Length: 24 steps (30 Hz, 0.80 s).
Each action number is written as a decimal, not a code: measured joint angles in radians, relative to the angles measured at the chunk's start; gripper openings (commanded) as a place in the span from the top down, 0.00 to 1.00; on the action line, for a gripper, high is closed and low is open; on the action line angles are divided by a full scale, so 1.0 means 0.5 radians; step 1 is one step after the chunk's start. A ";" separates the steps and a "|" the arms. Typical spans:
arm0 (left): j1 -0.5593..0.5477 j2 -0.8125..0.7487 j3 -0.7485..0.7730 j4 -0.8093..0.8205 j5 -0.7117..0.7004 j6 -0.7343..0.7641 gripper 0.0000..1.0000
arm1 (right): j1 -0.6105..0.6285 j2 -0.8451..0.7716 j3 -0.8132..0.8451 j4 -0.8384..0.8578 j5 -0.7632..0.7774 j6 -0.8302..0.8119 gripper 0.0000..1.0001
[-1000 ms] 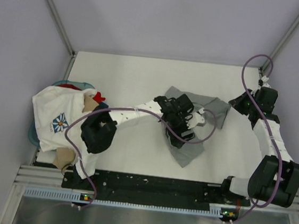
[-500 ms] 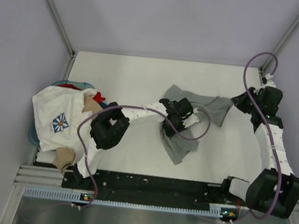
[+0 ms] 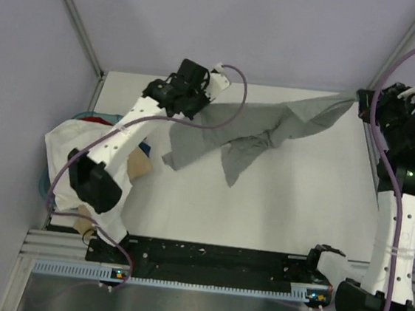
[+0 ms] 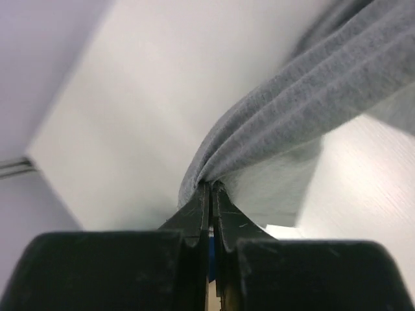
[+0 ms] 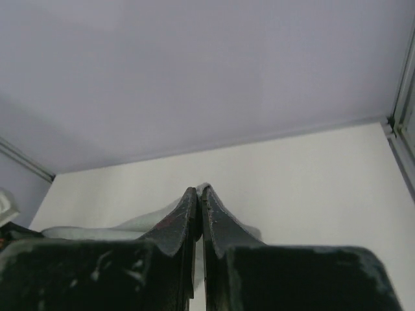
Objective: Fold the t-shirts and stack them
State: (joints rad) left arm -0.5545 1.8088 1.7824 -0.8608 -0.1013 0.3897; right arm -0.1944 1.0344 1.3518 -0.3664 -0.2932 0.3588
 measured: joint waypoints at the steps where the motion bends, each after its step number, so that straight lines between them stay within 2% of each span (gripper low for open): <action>1: 0.023 -0.105 0.059 0.001 -0.037 0.056 1.00 | 0.002 -0.025 0.069 -0.005 0.000 -0.001 1.00; 5: 0.010 -0.599 0.142 -0.007 -0.102 0.271 1.00 | 0.003 -0.134 0.333 -0.042 0.002 -0.045 1.00; 10: -0.022 -0.957 0.391 -0.185 -0.096 0.423 1.00 | 0.003 -0.342 0.571 -0.082 -0.043 -0.124 1.00; 16: -0.022 -1.094 0.698 -0.435 -0.051 0.458 1.00 | 0.003 -0.607 0.778 -0.091 -0.153 -0.195 1.00; 20: -0.022 -1.140 0.720 -0.577 0.015 0.459 1.00 | 0.003 -0.706 0.805 -0.063 -0.223 -0.194 1.00; 24: -0.021 -1.120 0.629 -0.617 0.051 0.460 1.00 | 0.003 -0.666 0.666 -0.038 -0.242 -0.174 1.00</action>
State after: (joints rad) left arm -0.5648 1.2488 2.0968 -1.1694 -0.0757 0.6197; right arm -0.1928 0.7013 1.6848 -0.3855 -0.4141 0.2718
